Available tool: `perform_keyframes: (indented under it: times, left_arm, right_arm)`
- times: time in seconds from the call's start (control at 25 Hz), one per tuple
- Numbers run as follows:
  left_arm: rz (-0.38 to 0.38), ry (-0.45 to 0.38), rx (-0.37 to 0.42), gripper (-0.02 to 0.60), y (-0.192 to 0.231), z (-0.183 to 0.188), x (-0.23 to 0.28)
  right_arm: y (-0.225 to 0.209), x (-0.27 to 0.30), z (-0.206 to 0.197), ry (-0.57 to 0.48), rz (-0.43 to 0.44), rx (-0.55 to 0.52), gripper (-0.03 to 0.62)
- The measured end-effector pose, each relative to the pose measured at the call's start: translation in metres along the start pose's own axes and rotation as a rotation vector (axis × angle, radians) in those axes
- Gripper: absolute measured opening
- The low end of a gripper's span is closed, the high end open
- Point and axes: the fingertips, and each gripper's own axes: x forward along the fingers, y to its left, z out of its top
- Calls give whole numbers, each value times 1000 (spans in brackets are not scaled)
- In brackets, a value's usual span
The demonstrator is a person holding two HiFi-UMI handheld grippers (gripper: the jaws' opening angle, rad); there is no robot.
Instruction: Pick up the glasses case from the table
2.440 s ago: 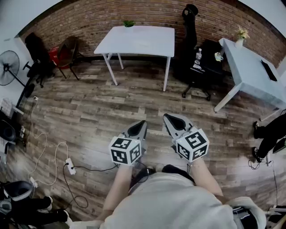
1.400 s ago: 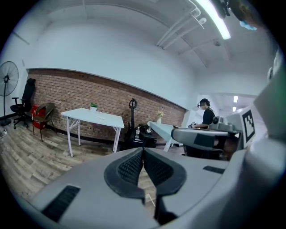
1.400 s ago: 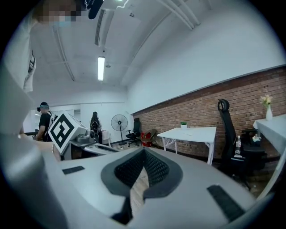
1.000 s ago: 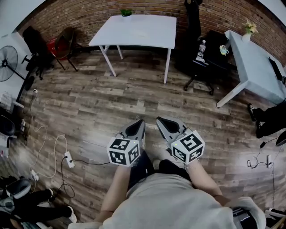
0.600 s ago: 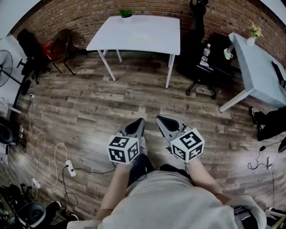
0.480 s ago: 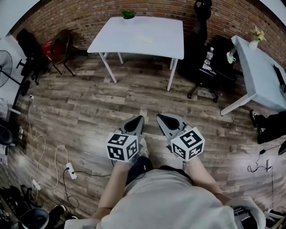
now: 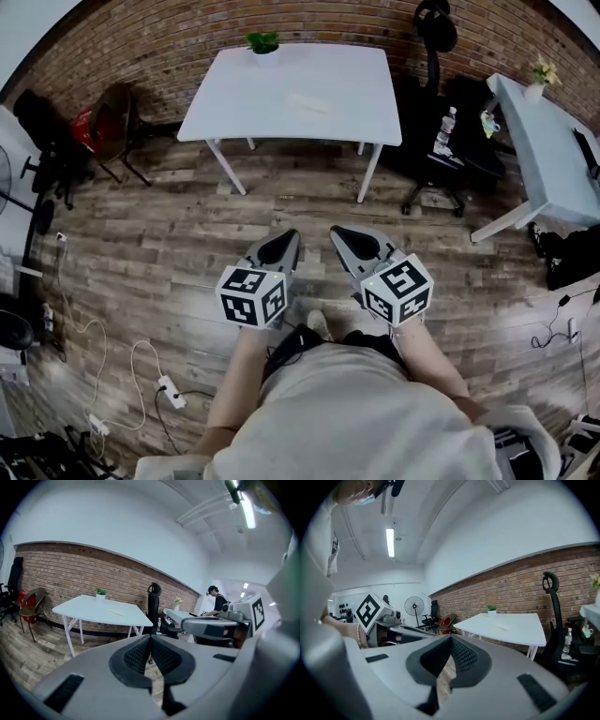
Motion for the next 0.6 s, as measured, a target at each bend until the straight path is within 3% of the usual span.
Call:
perform_keyframes:
  times: [0.16, 0.4, 0.6]
  left_arm:
    - [-28, -10, 14, 8, 24, 18, 11]
    - [-82, -16, -39, 8, 40, 18, 23]
    - [-84, -17, -63, 8, 55, 21, 40]
  right_arm:
    - [-10, 25, 11, -1, -30, 3, -2]
    - [-19, 46, 4, 57, -47, -12, -2]
    - [-37, 66, 7, 82, -42, -15, -2]
